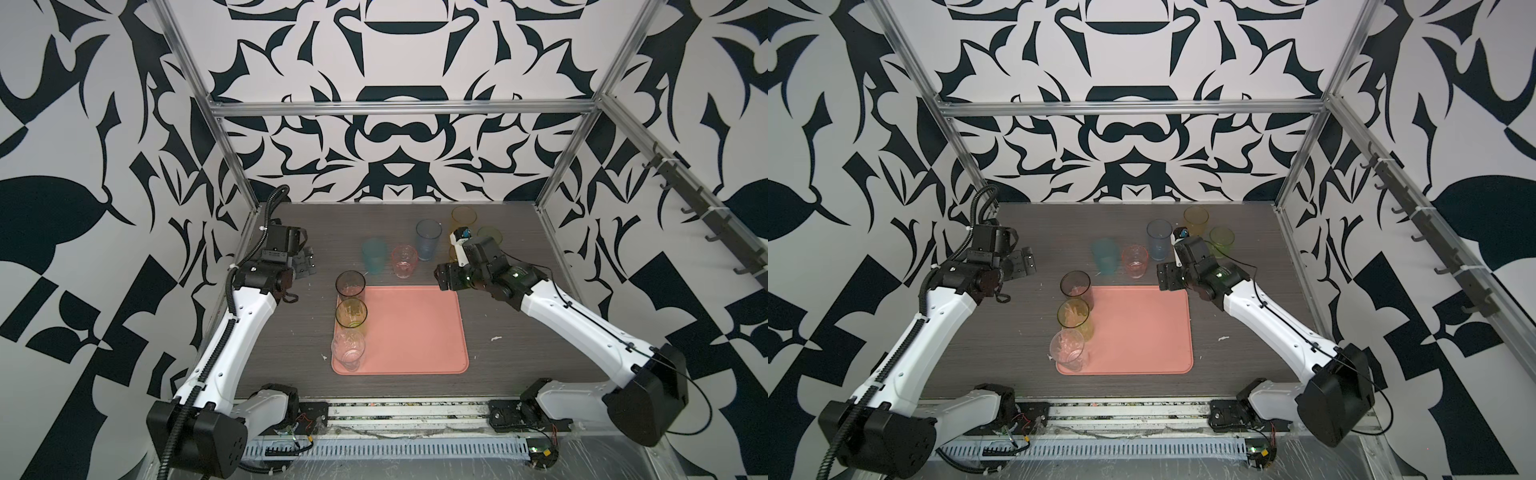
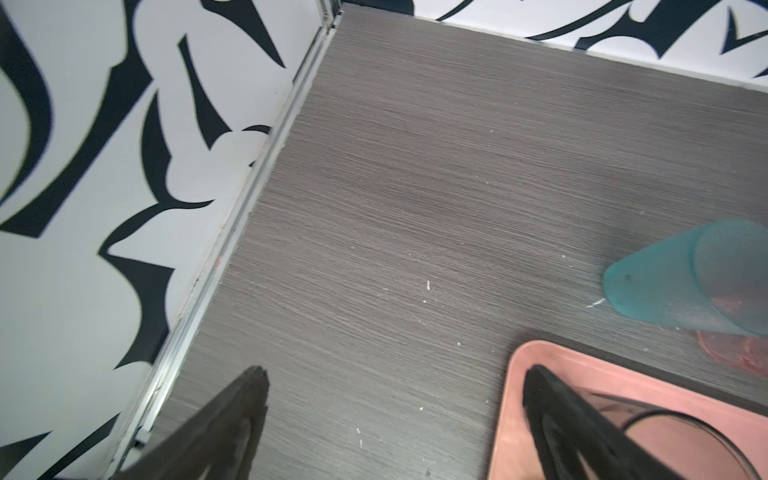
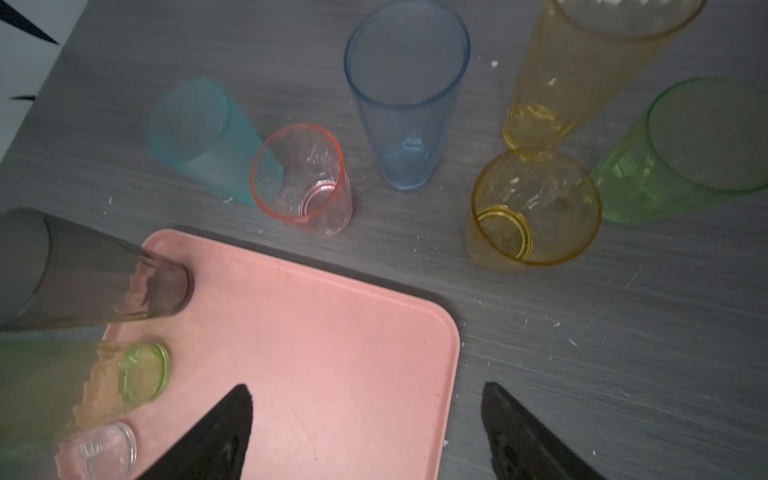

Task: Place the glasses into the tray
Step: 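Raise the left gripper away while the right gripper reaches toward the cup cluster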

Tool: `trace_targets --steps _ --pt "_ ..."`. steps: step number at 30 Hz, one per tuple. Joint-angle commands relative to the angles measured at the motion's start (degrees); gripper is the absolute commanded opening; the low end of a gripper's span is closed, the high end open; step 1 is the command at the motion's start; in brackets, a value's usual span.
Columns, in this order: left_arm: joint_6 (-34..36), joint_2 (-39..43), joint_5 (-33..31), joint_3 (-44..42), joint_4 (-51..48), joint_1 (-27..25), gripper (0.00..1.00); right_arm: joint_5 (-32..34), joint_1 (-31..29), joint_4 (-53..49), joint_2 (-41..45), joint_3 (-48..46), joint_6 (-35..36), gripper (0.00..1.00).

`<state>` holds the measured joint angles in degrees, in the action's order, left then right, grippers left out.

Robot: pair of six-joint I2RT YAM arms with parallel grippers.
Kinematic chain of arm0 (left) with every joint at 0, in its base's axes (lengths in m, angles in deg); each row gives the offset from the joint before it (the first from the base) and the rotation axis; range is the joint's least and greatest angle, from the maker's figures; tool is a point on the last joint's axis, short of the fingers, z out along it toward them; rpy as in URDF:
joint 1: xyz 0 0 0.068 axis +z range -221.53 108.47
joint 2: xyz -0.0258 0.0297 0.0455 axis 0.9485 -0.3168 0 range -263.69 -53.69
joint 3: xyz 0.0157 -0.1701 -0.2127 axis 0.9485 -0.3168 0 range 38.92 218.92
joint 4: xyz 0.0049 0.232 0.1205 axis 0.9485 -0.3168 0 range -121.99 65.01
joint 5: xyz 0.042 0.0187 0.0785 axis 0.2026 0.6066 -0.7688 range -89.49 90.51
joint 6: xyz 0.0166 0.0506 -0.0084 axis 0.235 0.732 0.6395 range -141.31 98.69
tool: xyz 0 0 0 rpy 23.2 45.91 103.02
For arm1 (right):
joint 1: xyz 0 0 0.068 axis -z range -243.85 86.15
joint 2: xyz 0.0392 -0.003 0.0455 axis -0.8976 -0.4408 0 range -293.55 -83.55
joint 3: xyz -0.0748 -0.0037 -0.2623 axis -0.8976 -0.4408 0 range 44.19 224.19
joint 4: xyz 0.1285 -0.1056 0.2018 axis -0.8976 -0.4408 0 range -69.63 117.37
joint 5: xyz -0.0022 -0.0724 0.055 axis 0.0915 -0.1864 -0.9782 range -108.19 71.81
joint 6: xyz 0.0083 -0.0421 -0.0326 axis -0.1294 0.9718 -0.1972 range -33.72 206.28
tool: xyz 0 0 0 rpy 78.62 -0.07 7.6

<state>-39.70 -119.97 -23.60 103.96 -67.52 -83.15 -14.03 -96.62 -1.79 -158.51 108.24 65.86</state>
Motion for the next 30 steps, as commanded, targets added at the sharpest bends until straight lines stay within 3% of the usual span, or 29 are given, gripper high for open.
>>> trace_targets --steps 1,14,20,30 --pt "0.7 1.5 2.3 -1.3 1.3 0.3 0.99 3.7 -0.2 -1.7 -1.7 6.3 -1.8 0.89" --pt "1.8 3.2 4.7 -3.2 1.9 0.6 0.99 16.0 0.1 -6.4 -17.7 27.3 -3.0 0.94" --pt "1.8 3.7 4.8 -3.2 1.9 0.6 0.99 15.5 2.1 -8.2 -24.5 33.4 -3.9 0.95" --pt "1.4 3.0 6.7 -3.1 1.8 0.6 0.99 9.3 7.0 -10.6 -33.0 39.7 -6.6 0.92"
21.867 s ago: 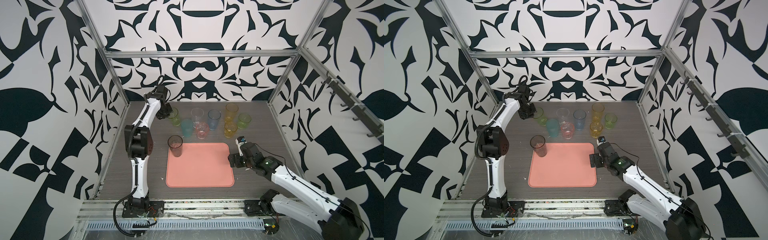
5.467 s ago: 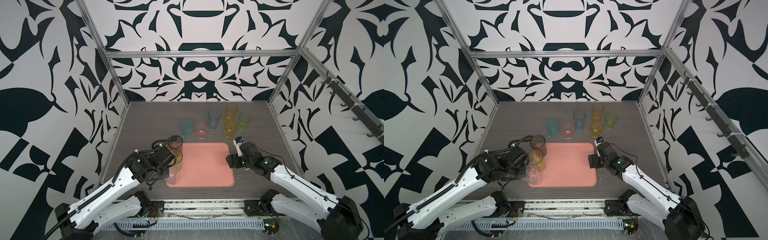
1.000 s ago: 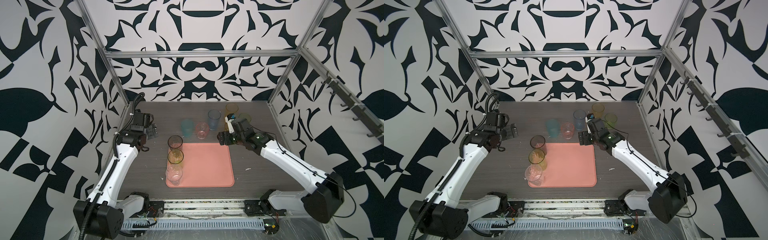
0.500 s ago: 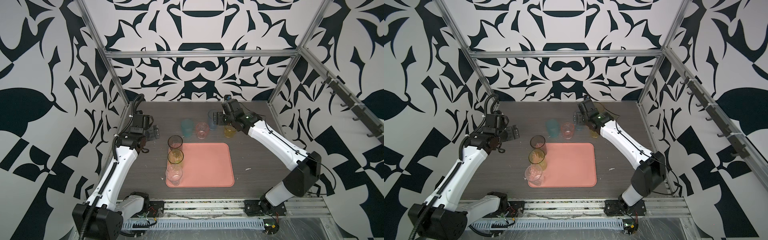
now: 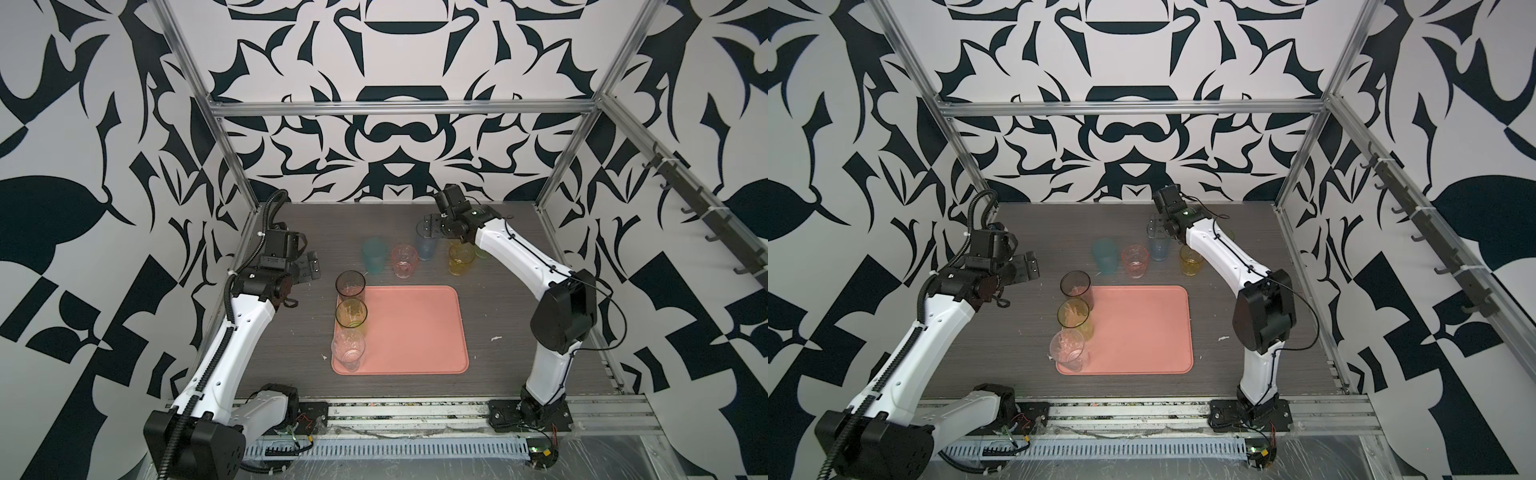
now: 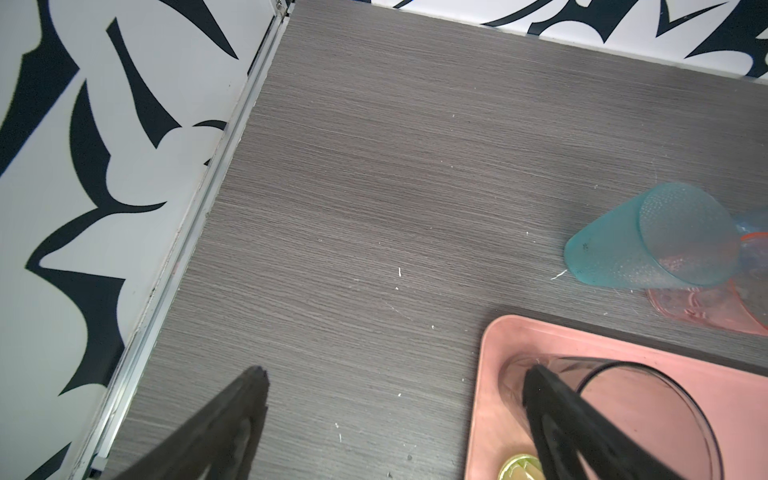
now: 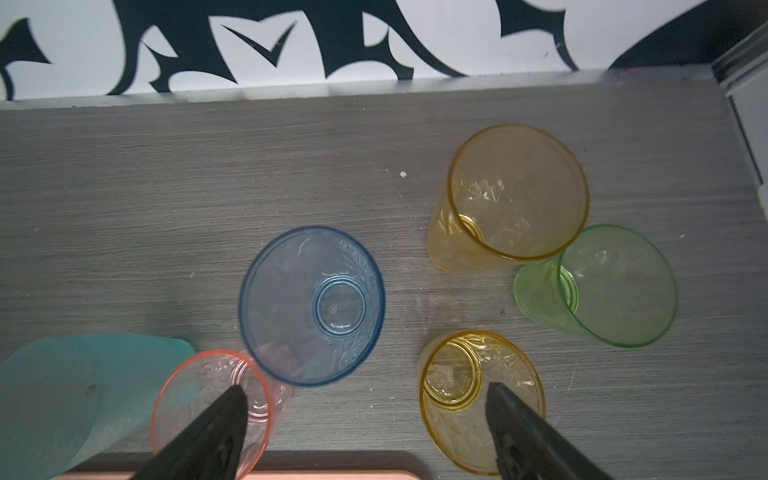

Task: Place the glasses into the tray
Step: 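Raise the left gripper away while the right gripper reaches toward the cup cluster, then lower the right gripper onto the blue cup and close on its rim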

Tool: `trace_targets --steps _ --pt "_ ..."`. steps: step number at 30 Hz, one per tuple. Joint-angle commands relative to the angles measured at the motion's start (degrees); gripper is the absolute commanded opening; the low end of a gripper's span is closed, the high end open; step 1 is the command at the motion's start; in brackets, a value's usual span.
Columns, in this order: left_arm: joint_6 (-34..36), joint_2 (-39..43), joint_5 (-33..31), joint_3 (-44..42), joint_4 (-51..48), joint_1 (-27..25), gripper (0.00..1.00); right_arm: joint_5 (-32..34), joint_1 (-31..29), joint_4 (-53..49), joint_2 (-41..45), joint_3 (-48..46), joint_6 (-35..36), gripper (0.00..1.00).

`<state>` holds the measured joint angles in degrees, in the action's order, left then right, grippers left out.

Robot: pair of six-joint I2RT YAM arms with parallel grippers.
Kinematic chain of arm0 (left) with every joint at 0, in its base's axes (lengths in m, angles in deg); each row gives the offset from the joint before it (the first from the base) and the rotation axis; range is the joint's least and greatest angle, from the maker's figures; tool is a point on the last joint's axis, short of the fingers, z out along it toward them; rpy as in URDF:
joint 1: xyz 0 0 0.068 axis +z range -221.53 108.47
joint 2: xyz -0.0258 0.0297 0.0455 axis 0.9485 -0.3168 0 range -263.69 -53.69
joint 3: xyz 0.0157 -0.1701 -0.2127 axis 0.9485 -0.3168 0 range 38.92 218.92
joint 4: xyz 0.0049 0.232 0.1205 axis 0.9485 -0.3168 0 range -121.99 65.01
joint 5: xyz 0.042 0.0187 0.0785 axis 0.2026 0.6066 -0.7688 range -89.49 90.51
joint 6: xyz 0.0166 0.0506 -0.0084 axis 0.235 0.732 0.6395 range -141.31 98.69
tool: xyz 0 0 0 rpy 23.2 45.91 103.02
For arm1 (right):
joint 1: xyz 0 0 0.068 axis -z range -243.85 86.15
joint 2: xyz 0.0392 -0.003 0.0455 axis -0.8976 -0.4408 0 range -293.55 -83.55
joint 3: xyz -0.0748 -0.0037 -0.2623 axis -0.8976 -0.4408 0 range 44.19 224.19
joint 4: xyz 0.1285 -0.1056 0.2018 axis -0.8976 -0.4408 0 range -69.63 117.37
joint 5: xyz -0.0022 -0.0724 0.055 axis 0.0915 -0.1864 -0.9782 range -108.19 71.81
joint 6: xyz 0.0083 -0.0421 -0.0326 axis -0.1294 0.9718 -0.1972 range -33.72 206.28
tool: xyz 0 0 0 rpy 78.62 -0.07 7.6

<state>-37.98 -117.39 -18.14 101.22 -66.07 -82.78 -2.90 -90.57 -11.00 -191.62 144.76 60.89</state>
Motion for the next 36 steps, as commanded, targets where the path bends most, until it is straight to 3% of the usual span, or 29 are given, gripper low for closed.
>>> trace_targets --steps 1,15,21,36 --pt "-0.3 0.3 1.6 -0.3 0.4 0.3 0.99 -2.6 1.3 -1.5 -0.6 3.6 -1.8 0.92" --pt "-0.3 0.4 2.2 -0.4 0.4 0.3 1.00 -9.5 4.0 -4.9 -8.7 11.4 -1.5 0.81" --pt "-0.1 0.8 3.2 -0.6 0.5 0.3 0.99 -9.6 4.2 -6.6 -10.8 14.3 -1.3 0.79" --pt "-0.1 1.4 3.7 -0.7 0.6 0.3 0.99 -11.5 5.1 -7.0 -13.3 15.9 -1.0 0.57"
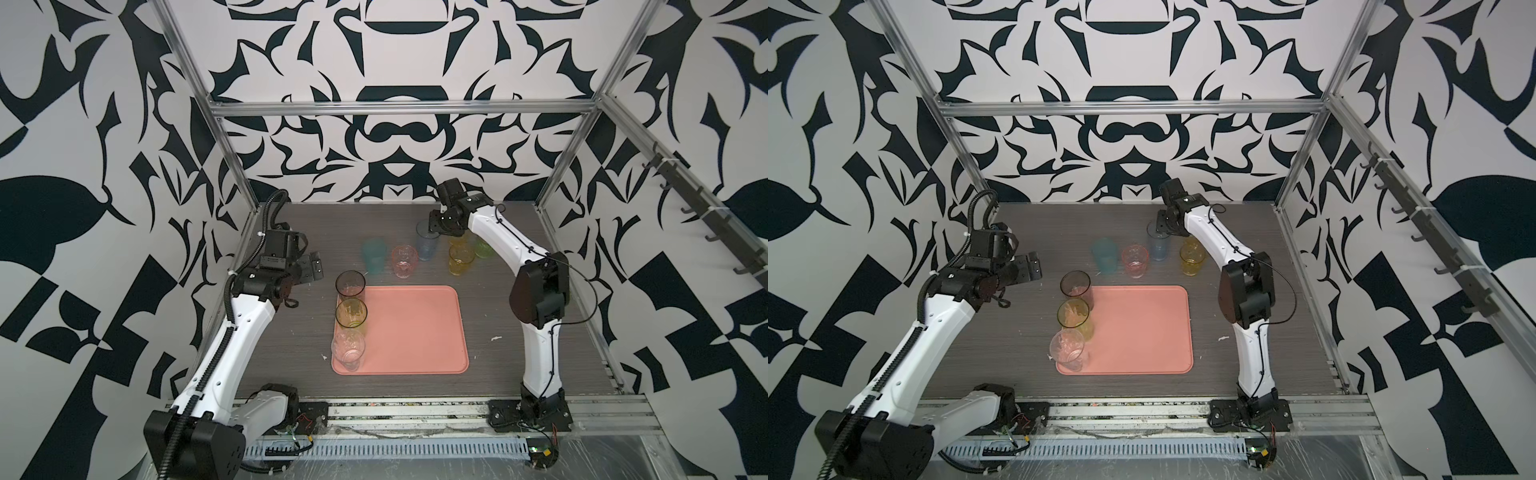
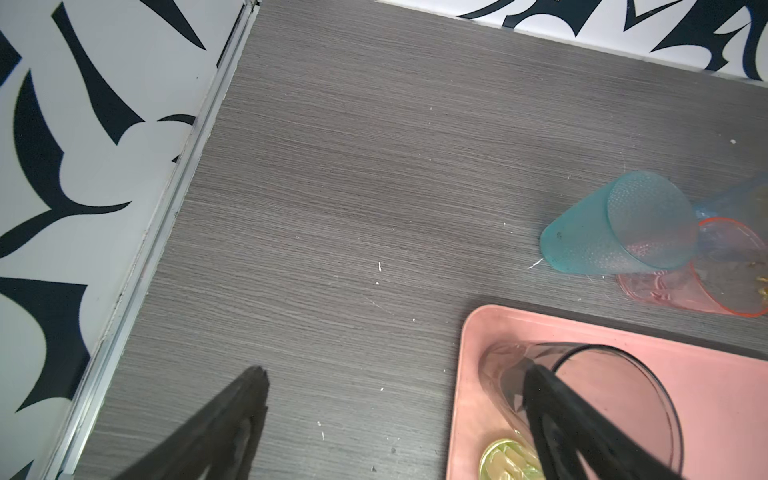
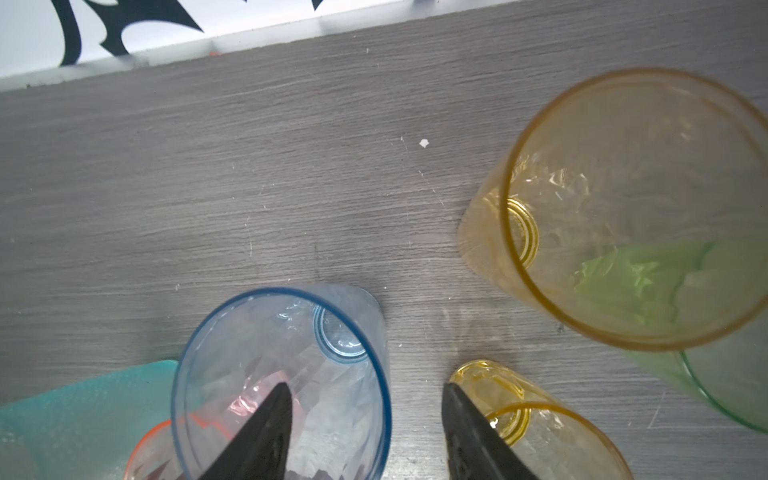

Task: Place the glasses into the tray
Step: 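Lower the right gripper onto the blue cup and close on its rim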

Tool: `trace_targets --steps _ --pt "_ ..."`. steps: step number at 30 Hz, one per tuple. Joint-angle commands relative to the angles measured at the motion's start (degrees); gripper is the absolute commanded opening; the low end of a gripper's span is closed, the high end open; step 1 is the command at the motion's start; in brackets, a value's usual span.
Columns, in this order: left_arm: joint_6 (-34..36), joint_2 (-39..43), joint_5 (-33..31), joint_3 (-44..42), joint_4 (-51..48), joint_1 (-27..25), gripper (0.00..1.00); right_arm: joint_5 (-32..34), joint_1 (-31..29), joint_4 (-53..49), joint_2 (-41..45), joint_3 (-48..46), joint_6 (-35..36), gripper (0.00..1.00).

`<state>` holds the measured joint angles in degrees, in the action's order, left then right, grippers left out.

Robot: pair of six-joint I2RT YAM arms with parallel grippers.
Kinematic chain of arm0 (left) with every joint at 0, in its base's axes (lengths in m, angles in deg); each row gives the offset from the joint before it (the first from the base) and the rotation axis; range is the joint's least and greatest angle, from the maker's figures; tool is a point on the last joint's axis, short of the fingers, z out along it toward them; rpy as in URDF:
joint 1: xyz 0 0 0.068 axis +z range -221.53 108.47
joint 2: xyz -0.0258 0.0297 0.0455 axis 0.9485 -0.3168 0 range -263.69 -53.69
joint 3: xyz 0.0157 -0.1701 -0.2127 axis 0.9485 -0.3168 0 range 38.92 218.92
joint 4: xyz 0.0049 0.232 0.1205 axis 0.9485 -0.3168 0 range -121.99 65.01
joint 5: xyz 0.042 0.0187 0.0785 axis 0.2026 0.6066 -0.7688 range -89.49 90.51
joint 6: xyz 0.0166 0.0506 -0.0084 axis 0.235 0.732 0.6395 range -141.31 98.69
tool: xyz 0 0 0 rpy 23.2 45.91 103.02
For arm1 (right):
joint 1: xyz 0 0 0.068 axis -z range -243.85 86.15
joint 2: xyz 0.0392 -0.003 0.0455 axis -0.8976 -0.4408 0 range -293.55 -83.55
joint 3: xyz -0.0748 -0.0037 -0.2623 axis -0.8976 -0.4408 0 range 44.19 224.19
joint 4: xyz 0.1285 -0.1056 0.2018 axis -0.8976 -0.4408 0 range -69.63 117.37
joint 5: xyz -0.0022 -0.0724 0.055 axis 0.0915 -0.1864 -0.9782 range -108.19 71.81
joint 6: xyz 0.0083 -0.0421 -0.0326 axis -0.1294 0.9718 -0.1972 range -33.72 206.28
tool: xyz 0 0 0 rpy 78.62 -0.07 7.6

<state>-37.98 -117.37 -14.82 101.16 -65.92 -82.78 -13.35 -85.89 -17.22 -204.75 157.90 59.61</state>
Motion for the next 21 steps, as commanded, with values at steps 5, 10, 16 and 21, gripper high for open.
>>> trace_targets --steps 5,10,16,21 --pt "-0.1 1.2 0.6 -0.6 0.6 0.3 0.99 -2.5 0.8 -0.7 -0.8 2.9 -0.2 0.46" --pt "-0.2 1.0 0.9 -0.5 0.5 0.3 0.99 -3.5 0.8 -0.6 -1.3 2.8 -0.8 0.36" --pt "-0.1 1.2 1.3 -0.5 0.7 0.3 1.00 -3.2 0.8 -0.6 -1.1 2.8 -0.7 0.26" --pt "-0.9 0.8 3.6 0.0 0.8 0.3 1.00 -2.3 0.8 -1.0 -0.4 2.6 -0.3 0.16"
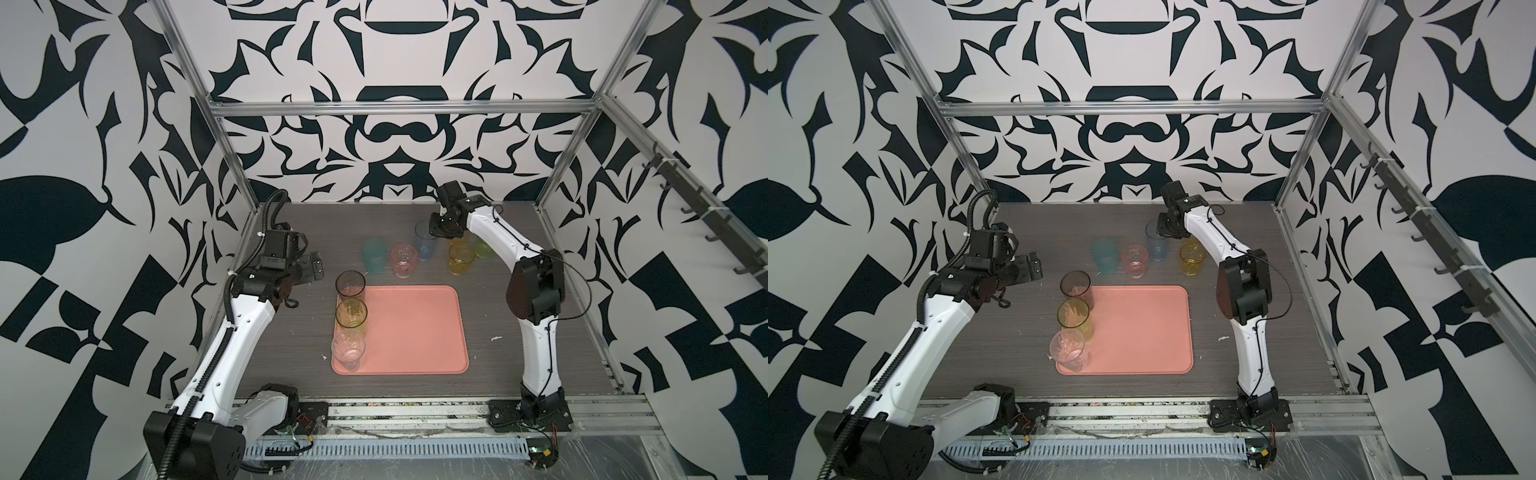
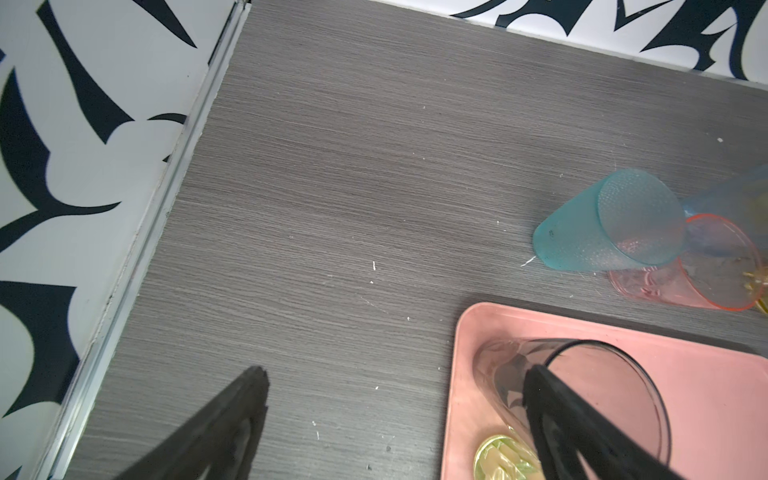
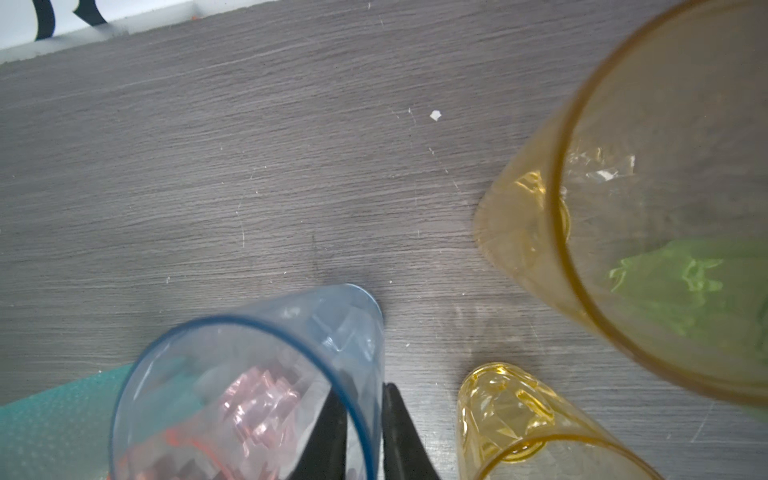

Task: Place the glasses into the tray
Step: 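Lower the right gripper onto the blue cup and close on its rim, then lift the blue cup with the right gripper and carry it over the tray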

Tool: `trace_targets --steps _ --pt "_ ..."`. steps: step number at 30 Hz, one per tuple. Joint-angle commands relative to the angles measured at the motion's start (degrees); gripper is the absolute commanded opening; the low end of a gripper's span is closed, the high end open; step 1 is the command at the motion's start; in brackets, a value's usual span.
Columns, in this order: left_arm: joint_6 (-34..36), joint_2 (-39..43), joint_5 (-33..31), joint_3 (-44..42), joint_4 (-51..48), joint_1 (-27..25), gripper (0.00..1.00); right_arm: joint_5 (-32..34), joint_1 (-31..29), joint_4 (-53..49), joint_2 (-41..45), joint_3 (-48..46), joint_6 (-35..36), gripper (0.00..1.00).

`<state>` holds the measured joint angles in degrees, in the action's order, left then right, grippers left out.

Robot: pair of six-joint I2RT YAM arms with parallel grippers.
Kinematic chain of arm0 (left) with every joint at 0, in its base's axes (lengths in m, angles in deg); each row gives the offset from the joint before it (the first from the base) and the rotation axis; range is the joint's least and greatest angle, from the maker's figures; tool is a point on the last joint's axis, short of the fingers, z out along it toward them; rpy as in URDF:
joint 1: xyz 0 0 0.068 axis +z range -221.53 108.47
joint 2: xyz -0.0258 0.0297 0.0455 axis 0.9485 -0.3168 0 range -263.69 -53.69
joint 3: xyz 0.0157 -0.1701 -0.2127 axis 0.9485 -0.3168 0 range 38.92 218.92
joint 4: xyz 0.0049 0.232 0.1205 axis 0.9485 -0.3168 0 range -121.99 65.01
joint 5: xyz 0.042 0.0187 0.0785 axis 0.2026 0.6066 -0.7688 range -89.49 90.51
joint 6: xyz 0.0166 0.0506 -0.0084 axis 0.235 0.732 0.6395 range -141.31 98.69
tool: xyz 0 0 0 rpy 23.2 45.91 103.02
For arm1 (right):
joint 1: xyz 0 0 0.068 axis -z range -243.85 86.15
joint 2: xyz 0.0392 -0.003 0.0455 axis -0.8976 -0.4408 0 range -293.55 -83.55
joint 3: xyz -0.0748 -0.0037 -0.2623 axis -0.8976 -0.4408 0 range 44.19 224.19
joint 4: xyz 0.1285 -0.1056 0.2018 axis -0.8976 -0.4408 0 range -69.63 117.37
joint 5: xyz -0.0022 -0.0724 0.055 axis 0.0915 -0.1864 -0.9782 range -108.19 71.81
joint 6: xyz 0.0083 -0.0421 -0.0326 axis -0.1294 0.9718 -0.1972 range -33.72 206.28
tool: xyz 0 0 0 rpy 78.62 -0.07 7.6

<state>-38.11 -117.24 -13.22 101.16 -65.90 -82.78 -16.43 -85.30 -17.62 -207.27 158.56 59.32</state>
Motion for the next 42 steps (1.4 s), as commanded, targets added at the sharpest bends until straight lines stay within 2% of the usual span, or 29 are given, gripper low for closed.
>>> trace_targets --steps 1,8,18,29,42 --pt "-0.9 0.4 2.5 0.2 0.7 0.3 0.99 1.0 0.2 -0.8 2.2 2.1 0.2 0.14" --pt "-0.7 -3.4 6.9 6.5 -4.9 0.3 1.00 1.8 0.2 -2.3 3.8 2.7 1.6 0.00" --pt "-1.1 -4.0 5.1 6.7 -6.0 0.3 1.00 1.1 -0.1 -7.0 7.5 3.7 3.4 0.00" --pt "-1.0 -3.2 3.9 2.5 -1.1 0.3 0.99 -0.7 -2.1 -11.8 11.2 4.4 4.1 0.00" --pt "-0.5 -2.4 3.8 1.4 -0.4 0.3 0.99 6.3 -6.9 -20.7 17.0 5.1 4.5 0.00"
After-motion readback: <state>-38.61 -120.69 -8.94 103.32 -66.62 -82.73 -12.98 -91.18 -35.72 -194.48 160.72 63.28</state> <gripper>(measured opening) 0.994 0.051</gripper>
